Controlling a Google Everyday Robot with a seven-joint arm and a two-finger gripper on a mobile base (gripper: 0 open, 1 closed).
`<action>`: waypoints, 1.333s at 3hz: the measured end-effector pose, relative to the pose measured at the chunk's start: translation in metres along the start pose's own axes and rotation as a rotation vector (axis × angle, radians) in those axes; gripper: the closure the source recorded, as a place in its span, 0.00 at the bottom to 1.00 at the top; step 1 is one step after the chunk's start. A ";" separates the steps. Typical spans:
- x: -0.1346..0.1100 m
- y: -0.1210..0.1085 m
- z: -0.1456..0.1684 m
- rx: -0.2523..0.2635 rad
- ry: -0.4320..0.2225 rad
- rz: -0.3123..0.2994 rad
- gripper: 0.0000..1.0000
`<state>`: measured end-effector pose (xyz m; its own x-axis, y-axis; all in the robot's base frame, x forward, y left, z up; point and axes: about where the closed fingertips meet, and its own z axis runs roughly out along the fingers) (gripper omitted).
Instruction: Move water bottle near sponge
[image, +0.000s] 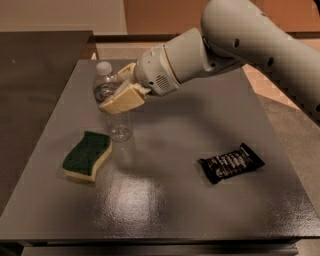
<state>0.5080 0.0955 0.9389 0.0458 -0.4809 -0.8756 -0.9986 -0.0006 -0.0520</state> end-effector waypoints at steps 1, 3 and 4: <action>0.003 0.001 0.004 0.003 0.005 0.007 0.59; 0.000 0.003 0.007 -0.004 0.006 0.002 0.13; -0.001 0.004 0.008 -0.006 0.007 -0.001 0.00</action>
Offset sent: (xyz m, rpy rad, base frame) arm -0.0004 0.0018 -0.0035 -0.0040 0.0044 -0.0055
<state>0.5038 0.1030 0.9360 0.0463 -0.4866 -0.8724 -0.9988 -0.0065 -0.0494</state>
